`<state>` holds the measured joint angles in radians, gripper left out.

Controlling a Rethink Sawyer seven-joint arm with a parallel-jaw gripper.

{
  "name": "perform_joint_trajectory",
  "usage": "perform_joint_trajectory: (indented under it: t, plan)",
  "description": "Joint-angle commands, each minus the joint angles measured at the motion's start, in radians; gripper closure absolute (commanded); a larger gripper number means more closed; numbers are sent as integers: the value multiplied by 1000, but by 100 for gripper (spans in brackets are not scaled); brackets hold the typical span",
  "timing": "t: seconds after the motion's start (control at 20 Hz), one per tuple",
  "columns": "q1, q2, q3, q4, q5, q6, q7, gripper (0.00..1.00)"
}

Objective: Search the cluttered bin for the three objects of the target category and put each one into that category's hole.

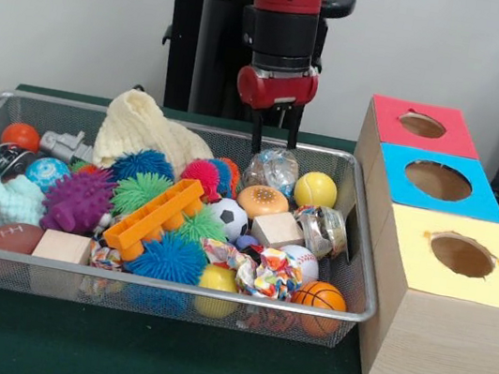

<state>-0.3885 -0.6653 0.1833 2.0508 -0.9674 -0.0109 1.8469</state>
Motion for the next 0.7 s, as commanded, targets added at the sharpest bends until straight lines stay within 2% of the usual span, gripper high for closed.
perform_joint_trajectory:
  t: [0.05,0.5,0.55,0.7]
  plan:
    - [23,79,56,-157,9,73,34,0]
    - [84,113,-13,-185,17,10,85,0]
    - [87,115,-18,-184,21,7,88,100]
    - [74,119,-3,-180,21,3,85,100]
